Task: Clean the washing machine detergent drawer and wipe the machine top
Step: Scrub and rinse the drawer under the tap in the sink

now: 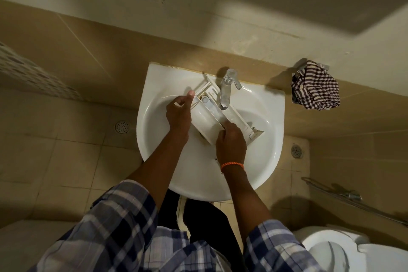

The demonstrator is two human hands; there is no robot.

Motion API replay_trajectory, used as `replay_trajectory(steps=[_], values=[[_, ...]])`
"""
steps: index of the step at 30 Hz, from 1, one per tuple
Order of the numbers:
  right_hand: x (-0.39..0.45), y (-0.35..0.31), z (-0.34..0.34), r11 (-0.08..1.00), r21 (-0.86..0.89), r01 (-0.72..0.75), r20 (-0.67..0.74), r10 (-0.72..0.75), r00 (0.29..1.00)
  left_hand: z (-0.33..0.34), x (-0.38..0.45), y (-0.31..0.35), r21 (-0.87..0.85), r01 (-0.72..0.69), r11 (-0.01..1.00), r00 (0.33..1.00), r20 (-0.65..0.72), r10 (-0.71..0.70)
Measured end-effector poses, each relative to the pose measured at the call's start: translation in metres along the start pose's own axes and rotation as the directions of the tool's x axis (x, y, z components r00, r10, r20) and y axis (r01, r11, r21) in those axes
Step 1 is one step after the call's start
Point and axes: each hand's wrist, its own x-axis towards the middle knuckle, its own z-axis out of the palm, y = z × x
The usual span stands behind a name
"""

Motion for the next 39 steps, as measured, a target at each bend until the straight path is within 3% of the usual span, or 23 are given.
replay_trajectory(steps=[4,10,14,17,22,26,30,35,39], values=[[-0.002,-0.023,0.016,0.979,-0.16,-0.13,-0.075,0.119,0.99,0.007,-0.003,-0.001,-0.022,0.003,1.0,1.0,-0.009,-0.004],[0.009,-0.016,0.009,0.99,0.045,0.131,0.108,-0.135,0.985,0.003,0.001,-0.003,-0.016,-0.005,1.0,0.999,-0.033,0.005],[0.001,-0.007,0.003,0.989,-0.14,0.056,-0.049,-0.063,0.997,0.004,0.002,-0.004,-0.021,-0.001,1.0,0.999,-0.048,0.0],[0.002,-0.02,0.011,0.977,-0.213,-0.025,-0.071,0.01,0.997,0.006,0.0,-0.004,-0.042,-0.001,0.999,0.999,-0.052,-0.001],[0.004,-0.02,0.006,0.988,0.019,0.156,0.074,-0.157,0.985,0.001,-0.006,-0.002,-0.067,0.032,0.997,0.997,-0.071,-0.037],[-0.002,-0.007,-0.004,0.976,-0.196,0.09,0.009,-0.09,0.996,-0.011,-0.025,-0.023,-0.196,0.133,0.972,0.987,-0.068,-0.149],[-0.01,-0.005,-0.01,0.93,-0.352,0.103,-0.068,-0.135,0.988,-0.015,-0.046,-0.04,-0.299,0.259,0.918,0.956,-0.058,-0.288],[-0.022,-0.003,-0.02,0.968,-0.218,0.125,-0.255,-0.18,0.95,-0.021,-0.065,-0.055,-0.406,0.381,0.831,0.905,-0.02,-0.425],[-0.024,-0.008,-0.028,0.993,-0.09,0.074,-0.431,-0.106,0.896,-0.028,-0.068,-0.059,-0.459,0.432,0.776,0.88,0.029,-0.473]])
